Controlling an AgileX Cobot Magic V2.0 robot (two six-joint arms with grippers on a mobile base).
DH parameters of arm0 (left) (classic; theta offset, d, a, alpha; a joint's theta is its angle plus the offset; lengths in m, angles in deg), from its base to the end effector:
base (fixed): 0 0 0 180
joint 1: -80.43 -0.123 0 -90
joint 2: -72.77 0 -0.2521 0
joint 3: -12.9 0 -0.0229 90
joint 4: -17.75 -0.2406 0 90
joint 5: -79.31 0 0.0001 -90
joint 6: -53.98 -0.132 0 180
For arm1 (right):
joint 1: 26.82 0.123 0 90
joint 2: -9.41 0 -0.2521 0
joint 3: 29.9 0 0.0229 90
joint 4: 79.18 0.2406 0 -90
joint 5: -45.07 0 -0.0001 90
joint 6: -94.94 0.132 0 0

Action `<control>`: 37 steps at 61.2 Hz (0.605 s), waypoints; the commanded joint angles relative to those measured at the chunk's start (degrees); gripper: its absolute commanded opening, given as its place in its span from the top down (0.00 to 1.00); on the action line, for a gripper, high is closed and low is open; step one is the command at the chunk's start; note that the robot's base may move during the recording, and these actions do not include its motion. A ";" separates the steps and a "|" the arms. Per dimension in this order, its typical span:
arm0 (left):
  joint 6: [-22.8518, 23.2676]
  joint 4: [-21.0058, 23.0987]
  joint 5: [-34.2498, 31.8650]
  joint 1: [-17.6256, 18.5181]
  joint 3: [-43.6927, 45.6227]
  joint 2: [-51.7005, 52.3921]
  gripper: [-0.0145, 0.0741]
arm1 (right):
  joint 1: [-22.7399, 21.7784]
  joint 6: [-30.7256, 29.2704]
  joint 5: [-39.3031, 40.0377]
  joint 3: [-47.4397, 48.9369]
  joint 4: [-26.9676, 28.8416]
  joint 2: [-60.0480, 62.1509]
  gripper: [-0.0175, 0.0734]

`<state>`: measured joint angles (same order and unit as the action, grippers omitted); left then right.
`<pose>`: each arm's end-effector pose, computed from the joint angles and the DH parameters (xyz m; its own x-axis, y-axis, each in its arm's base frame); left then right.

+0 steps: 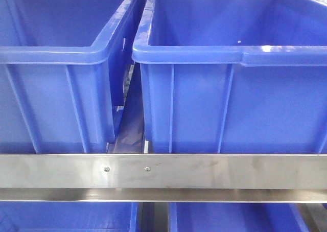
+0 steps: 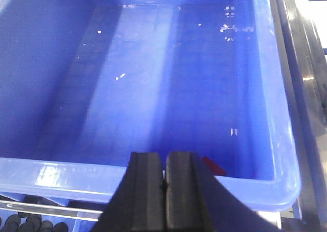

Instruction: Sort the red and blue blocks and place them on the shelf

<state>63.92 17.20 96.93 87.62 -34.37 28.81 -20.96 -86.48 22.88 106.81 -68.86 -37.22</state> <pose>0.1831 -0.0227 0.2730 -0.3362 -0.1225 -0.9338 0.0683 0.9857 -0.1539 0.1878 0.0283 0.2805 -0.3888 0.1023 -0.9156 -0.1104 0.9815 0.1565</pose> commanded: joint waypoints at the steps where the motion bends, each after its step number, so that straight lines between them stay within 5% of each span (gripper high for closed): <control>1: 0.12 -0.02 -4.87 0.32 1.67 -0.03 0.67 | 0.05 -0.47 4.58 1.72 0.26 0.31 0.73; 22: 0.12 -0.02 -4.87 0.32 1.67 -0.03 0.67 | -0.01 -0.47 4.71 0.54 0.26 3.27 0.73; 37: 0.12 -0.02 -4.87 0.32 1.67 -0.03 0.67 | -0.06 -0.04 7.67 -10.38 3.88 16.05 0.73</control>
<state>63.92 17.20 96.93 87.62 -34.37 28.81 -20.96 -86.48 24.71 98.66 -65.88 -24.97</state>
